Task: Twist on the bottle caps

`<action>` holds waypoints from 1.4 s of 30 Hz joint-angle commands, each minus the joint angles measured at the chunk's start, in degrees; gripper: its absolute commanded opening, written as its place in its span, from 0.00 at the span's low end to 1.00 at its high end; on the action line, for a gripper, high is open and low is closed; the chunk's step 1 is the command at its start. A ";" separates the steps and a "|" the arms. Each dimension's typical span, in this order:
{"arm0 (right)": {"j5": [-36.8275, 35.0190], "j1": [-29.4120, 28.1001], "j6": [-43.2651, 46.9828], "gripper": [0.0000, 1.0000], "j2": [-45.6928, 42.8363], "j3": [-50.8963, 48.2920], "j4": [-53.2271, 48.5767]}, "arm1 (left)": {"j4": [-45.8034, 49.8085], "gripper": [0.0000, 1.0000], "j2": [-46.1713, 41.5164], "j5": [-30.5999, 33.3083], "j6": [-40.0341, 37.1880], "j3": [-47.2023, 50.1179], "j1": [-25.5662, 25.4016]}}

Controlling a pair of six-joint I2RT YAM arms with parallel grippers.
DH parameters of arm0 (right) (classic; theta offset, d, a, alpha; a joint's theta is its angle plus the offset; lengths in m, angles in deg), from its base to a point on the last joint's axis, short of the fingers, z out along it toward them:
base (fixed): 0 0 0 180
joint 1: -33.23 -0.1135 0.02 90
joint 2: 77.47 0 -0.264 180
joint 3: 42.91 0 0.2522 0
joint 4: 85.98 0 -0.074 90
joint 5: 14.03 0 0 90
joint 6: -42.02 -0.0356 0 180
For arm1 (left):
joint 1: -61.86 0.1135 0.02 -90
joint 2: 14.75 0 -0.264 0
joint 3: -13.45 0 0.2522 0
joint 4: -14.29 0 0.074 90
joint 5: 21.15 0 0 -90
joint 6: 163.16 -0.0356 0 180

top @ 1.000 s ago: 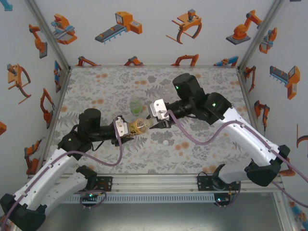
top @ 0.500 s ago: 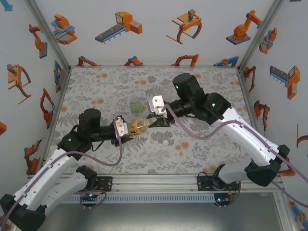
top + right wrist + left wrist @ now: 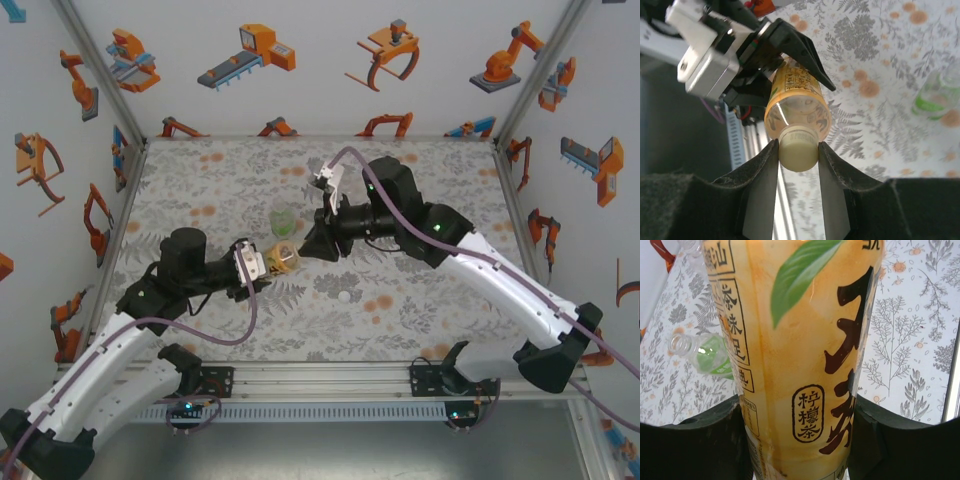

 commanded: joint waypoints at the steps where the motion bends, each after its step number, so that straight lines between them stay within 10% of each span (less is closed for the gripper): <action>1: -2.83 -0.76 -21.73 0.14 0.42 -0.92 4.61 | -3.00 0.00 -0.60 -2.06 0.82 -0.14 -0.38; 13: -6.98 -0.80 -48.38 0.24 3.43 4.25 -3.67 | -2.91 0.00 1.54 -2.33 3.28 -1.46 -0.43; 25: -15.88 -0.62 -39.72 0.64 -0.30 5.41 -8.08 | -3.92 0.00 2.79 -3.32 4.12 -1.01 -0.41; 42: -24.14 -0.68 -19.73 0.73 -6.53 3.43 -5.19 | -2.64 0.00 6.45 -4.07 1.95 -1.88 -0.59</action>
